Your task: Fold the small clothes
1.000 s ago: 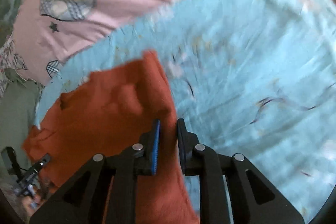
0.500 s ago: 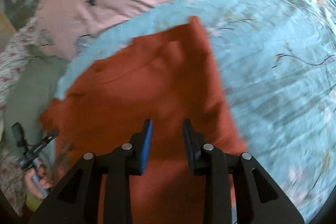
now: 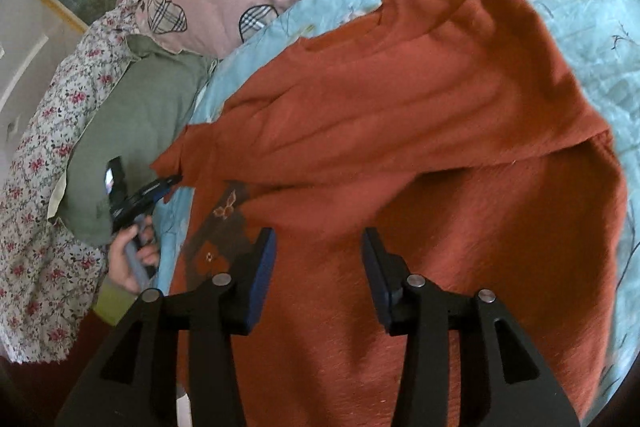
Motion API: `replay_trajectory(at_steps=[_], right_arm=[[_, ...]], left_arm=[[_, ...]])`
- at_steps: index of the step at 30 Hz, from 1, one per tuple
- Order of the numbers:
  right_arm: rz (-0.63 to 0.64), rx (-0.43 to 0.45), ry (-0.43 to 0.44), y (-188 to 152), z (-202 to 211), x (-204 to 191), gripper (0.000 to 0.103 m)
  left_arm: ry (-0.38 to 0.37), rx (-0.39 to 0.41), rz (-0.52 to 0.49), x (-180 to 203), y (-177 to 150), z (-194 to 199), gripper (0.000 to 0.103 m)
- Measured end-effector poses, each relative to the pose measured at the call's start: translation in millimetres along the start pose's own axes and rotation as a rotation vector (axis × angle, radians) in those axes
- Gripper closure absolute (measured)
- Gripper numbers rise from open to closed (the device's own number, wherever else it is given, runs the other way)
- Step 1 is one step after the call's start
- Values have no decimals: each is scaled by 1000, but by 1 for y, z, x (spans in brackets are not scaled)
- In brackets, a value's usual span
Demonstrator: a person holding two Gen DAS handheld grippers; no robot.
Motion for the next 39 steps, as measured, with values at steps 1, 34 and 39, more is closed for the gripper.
replay_trajectory(at_steps=[1, 34, 39], right_arm=[[0, -2, -2, 0, 0, 1, 57], [-144, 141, -78, -5, 64, 69, 57], [-141, 138, -57, 3, 57, 63, 57]], left_arm=[[15, -20, 4, -5, 2, -9, 66], [-635, -136, -231, 352, -82, 14, 97], [-606, -208, -257, 360, -93, -6, 90]])
Point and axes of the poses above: each gripper's, at about its wrist camera, not at the fingertips, and z roughly against the way its jaws point, x to its right, y to its top, the point moved 2 cm from there along -z, roughly the way its jaws point, and after that the axes turned 7 degrees about -y, right-handed, at the moved point
